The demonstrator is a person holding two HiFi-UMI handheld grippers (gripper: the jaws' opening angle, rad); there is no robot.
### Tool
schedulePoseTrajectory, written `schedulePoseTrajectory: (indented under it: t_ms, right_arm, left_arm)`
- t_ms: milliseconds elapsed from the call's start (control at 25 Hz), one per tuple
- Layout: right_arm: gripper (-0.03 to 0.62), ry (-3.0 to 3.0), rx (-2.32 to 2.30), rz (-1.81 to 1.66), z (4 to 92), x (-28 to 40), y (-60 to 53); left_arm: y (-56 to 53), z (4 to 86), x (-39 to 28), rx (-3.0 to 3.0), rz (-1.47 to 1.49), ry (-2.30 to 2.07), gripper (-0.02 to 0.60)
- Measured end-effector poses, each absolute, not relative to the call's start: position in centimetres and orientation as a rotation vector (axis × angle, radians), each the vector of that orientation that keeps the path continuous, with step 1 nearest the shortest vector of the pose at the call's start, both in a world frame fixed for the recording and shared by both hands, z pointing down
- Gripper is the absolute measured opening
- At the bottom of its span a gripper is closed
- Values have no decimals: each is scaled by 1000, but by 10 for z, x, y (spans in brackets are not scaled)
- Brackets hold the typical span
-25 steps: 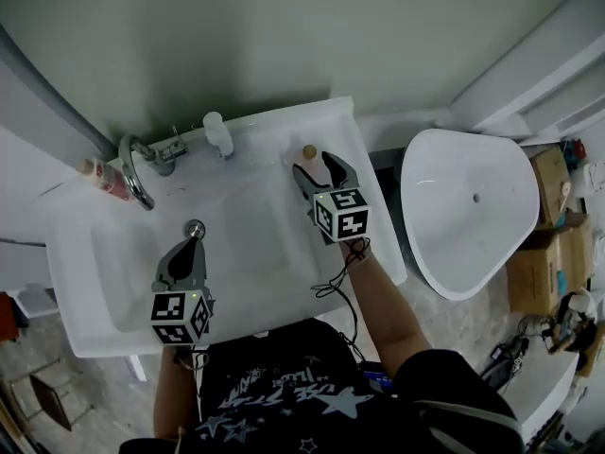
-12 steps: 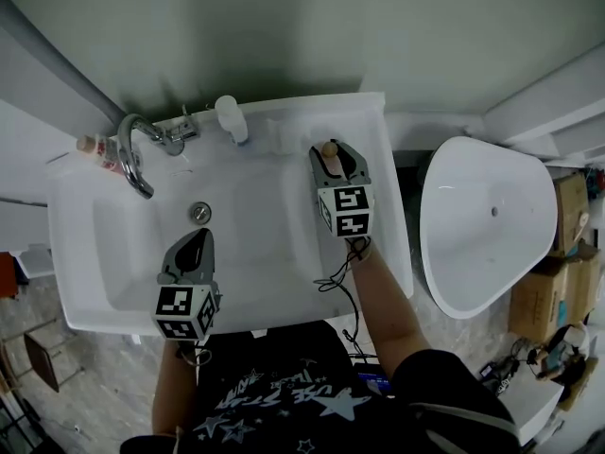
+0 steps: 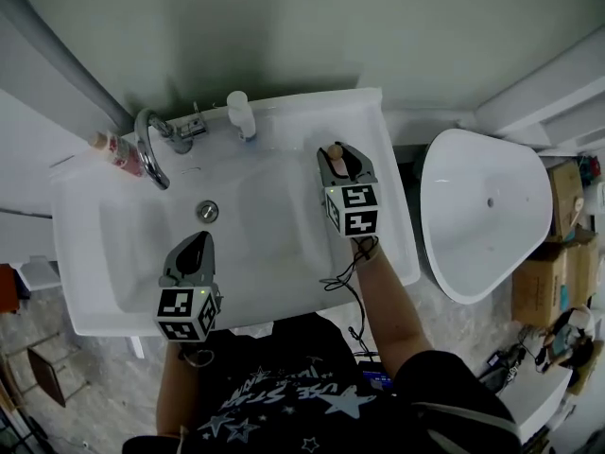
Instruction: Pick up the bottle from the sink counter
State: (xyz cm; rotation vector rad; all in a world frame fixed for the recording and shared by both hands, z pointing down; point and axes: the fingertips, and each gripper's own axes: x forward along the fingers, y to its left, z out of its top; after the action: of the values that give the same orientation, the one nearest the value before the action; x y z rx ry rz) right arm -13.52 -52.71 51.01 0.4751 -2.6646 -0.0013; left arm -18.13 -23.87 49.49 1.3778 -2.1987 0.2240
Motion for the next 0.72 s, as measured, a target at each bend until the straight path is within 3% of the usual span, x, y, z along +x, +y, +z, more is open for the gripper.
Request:
schedulePoseTrajectory:
  t_ms: [720]
  right_arm:
    - [141,-2716,786,83,418,-48,-404]
  left_arm:
    - [-171,466,-181,1722,201,-2112,20]
